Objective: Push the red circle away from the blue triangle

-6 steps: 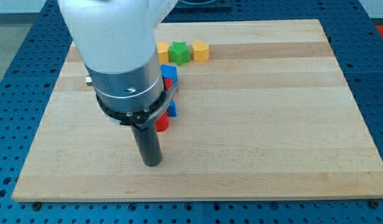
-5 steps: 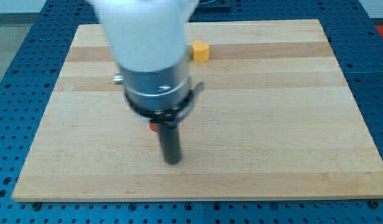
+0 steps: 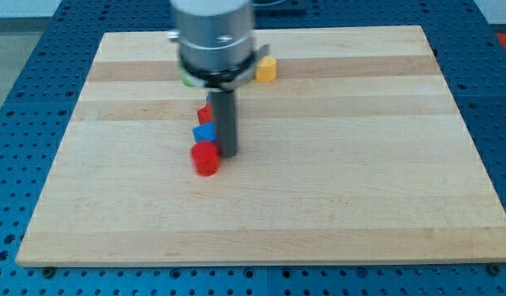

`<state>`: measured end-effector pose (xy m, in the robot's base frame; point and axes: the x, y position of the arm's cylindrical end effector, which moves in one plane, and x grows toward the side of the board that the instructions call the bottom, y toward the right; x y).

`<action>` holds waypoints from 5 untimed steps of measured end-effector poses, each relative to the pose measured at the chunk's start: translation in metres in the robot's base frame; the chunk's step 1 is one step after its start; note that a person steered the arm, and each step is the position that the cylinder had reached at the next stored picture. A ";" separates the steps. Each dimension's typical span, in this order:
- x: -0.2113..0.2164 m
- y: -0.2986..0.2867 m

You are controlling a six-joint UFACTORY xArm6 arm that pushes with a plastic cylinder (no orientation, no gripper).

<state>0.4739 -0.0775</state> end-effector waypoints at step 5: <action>0.030 -0.089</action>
